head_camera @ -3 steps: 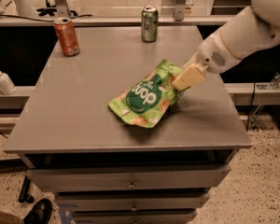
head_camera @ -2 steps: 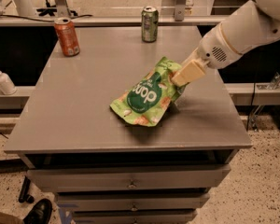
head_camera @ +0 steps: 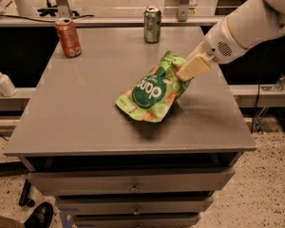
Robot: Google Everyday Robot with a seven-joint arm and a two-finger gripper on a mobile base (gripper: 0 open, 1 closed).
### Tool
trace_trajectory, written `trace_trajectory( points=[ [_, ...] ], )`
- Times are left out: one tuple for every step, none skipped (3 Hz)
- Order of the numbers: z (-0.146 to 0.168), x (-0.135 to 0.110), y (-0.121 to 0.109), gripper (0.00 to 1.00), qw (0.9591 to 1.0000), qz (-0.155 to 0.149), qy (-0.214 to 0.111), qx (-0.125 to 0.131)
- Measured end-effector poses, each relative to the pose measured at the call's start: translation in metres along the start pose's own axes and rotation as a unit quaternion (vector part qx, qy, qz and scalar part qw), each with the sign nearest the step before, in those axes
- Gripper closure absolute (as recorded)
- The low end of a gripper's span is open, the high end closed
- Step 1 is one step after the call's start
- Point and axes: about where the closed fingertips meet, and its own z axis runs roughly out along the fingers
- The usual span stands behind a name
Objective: Move green rice chip bag near green can
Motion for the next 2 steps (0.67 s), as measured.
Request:
trace_trajectory(
  points=[
    [-0.007, -0.006, -0.038, 1.0, 0.9995, -0.014, -0.019, 0.022],
    [-0.012, -0.012, -0.085, 1.0, 0.9979, -0.019, -0.05, 0.036]
  ],
)
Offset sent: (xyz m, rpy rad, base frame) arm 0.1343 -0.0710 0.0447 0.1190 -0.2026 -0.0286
